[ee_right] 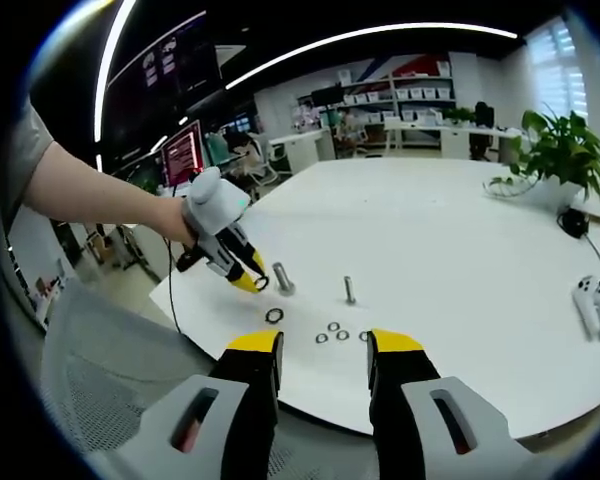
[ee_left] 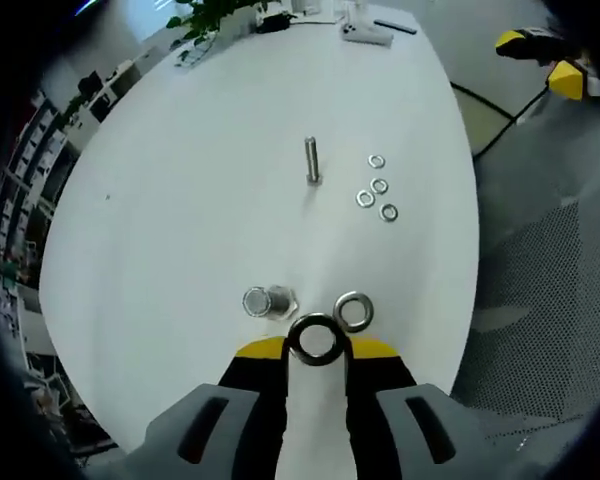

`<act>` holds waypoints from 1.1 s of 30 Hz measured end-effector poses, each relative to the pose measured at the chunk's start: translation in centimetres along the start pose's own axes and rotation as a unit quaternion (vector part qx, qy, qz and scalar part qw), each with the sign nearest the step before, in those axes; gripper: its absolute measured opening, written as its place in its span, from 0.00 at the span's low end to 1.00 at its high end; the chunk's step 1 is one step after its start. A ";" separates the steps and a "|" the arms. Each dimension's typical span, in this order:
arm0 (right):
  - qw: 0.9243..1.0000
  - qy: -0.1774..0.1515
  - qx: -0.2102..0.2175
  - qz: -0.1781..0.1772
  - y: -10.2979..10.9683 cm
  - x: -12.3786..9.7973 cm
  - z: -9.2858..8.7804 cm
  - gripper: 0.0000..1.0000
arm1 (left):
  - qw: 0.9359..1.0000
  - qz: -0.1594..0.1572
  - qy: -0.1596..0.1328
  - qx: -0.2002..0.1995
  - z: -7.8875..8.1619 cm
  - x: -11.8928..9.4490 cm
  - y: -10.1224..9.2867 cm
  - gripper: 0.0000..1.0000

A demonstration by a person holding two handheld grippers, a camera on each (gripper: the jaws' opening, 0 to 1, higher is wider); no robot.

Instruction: Place the washer onto the threaded stud by aligning its center hole with the stud, sliding it down to the base, and recovering from edge contact or off-axis alignment until the washer reaches the visible bottom stop.

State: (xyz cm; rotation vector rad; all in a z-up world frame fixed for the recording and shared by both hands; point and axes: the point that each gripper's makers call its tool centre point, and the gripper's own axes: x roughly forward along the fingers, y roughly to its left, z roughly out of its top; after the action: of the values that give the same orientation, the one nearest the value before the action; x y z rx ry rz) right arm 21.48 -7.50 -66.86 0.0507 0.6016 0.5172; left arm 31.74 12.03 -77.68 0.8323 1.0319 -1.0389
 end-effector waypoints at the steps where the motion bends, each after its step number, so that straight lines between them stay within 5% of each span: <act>1: 1.000 0.000 0.000 0.000 0.0 0.0 0.0 0.36 | 1.000 0.000 -0.001 0.001 0.2 -0.2 0.0 0.19; 11: 1.000 -0.001 0.001 0.001 0.0 0.0 0.0 0.36 | 1.000 0.022 -0.017 0.006 2.0 -1.2 2.1 0.19; 33: 1.000 0.000 0.004 -0.007 -0.3 -0.1 0.0 0.36 | 0.999 0.029 0.010 0.025 1.9 0.7 3.2 0.19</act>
State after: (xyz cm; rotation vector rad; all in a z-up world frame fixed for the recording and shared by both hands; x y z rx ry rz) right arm 21.54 -7.75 -66.88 0.0540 0.6028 0.5013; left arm 35.41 11.04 -77.50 0.9089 0.9961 -1.0131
